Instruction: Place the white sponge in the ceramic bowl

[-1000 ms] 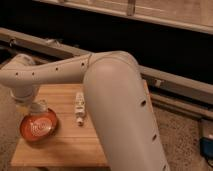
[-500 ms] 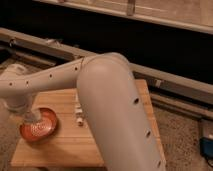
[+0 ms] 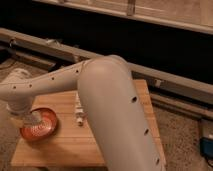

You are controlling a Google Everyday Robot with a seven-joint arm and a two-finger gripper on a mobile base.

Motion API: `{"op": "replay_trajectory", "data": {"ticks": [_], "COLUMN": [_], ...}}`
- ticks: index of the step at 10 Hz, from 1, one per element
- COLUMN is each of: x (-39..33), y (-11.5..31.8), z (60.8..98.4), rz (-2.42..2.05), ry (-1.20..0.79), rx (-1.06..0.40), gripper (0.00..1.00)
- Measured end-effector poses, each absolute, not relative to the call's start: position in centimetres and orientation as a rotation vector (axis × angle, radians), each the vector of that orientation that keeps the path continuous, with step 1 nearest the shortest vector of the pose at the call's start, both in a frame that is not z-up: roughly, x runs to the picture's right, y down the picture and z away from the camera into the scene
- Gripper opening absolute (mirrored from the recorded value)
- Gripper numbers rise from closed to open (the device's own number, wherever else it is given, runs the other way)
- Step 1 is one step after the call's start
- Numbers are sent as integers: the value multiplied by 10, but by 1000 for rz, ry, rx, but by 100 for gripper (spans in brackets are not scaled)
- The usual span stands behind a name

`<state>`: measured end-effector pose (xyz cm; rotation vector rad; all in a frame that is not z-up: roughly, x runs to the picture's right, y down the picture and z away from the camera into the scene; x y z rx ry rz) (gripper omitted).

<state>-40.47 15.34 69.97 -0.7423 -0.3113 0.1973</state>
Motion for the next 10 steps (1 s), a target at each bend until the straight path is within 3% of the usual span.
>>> {"op": "replay_trajectory", "data": {"ticks": [10], "x": [-403], "y": [153], "z": [701], "rz": [202], "ry": [-318], "rx": [-746], "gripper": [80]}}
